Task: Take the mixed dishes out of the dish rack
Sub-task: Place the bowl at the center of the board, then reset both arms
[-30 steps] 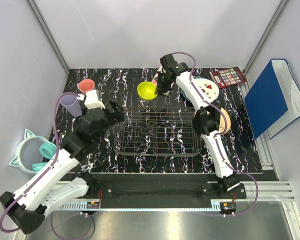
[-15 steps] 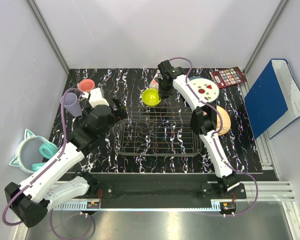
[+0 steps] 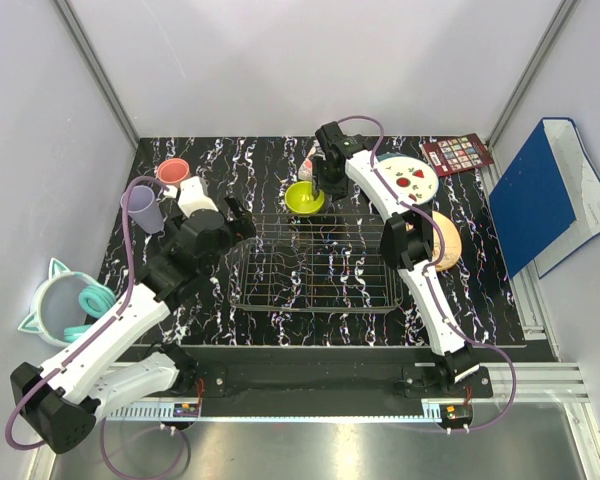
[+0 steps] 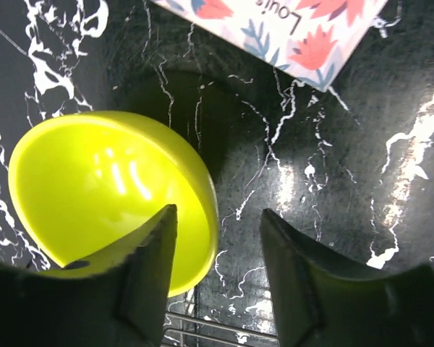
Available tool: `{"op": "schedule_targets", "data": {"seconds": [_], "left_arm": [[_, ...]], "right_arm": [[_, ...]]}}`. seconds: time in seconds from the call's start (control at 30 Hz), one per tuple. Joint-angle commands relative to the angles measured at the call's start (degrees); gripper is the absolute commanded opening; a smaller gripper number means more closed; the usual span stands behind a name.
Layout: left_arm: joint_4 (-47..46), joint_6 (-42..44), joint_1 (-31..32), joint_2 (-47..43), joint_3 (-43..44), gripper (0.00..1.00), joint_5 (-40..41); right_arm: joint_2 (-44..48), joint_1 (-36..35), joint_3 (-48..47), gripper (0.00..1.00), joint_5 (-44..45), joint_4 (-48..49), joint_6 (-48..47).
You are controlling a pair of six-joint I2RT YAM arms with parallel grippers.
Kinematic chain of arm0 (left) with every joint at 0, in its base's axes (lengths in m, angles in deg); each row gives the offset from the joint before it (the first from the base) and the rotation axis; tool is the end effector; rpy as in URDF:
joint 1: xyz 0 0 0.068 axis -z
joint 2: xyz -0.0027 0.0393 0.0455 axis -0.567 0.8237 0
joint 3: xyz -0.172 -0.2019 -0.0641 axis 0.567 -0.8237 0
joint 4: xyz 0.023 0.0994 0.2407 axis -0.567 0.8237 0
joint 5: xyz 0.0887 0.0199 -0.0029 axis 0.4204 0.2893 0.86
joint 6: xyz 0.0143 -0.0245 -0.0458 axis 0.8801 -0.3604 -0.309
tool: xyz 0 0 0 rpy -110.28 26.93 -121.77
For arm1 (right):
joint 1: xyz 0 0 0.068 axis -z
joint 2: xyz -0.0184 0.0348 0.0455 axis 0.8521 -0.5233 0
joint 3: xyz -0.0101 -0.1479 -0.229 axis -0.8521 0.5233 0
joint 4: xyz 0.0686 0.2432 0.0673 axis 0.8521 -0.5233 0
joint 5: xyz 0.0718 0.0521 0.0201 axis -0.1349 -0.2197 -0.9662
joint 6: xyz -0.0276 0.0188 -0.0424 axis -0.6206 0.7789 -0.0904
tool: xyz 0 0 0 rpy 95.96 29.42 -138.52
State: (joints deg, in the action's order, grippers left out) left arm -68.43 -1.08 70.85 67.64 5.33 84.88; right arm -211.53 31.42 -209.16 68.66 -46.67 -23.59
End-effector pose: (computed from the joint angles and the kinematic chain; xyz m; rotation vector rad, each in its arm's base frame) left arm 0.1774 -0.1068 0.3280 -0.3708 1.9061 -0.2951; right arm 0.4857 0.2483 0.1987 -0.1041 2.7196 0.2823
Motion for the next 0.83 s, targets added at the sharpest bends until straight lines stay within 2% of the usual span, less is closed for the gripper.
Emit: {"op": "schedule_targets", "data": {"seconds": [0.0,0.07,0.17,0.2,0.27,0.3,0.33,0.4,0.43,0.5,0.53,0.63,0.8], "left_arm": [[-1.79,0.18,-0.19,-0.14,1.09,0.99,1.17],[-1.27,1.15,-0.19,-0.41,1.96,0.99,1.26],[1.63,0.63,-0.19,-0.15,3.55,0.99,2.48],[2.68,0.37,-0.19,0.12,3.81,0.99,2.66],[3.57,-1.13,-0.19,0.99,4.43,0.99,2.93],[5.49,-1.74,-0.19,1.61,4.78,0.99,2.84],[6.81,-3.14,-0.19,3.01,5.74,0.99,2.84],[11.45,-4.46,-0.19,4.68,7.06,0.99,1.88],[12.87,-5.43,-0.19,6.34,8.02,0.99,1.26],[15.95,-6.14,-0.19,8.19,8.82,0.99,-1.63],[16.57,-6.66,-0.19,8.47,9.08,0.99,-3.47],[16.93,-6.75,-0.1,8.03,8.47,0.99,-5.77],[16.32,-5.44,-0.1,6.45,9.78,0.99,-5.42]], "right_arm": [[8.15,-0.22,-3.28,0.64,3.52,-0.3,0.72],[11.58,-0.22,-5.31,0.67,4.13,-0.3,1.6],[22.21,-0.39,-3.22,0.7,5.37,2.94,2.05],[29.37,-0.4,-1.12,0.7,5.63,4.69,1.78],[37.4,-0.92,9.41,0.72,8.43,11.36,0.47],[45.71,-1.18,13.72,0.72,9.23,13.91,-0.5],[49.71,-2.14,23.16,0.74,11.85,18.9,-2.25],[60.84,-3.38,33.13,0.75,15.11,23.41,-3.93],[64.39,-3.99,42.67,0.77,17.13,27.26,-4.98],[72.98,-5.23,51.25,0.79,18.89,30.01,-5.08],[75.47,-5.4,59.21,0.8,19.95,32.02,-4.64],[83.22,-5.93,71.19,0.82,21.71,32.92,-3.85],[92.89,-5.93,80.11,0.84,22.41,33.97,-3.06]]}}
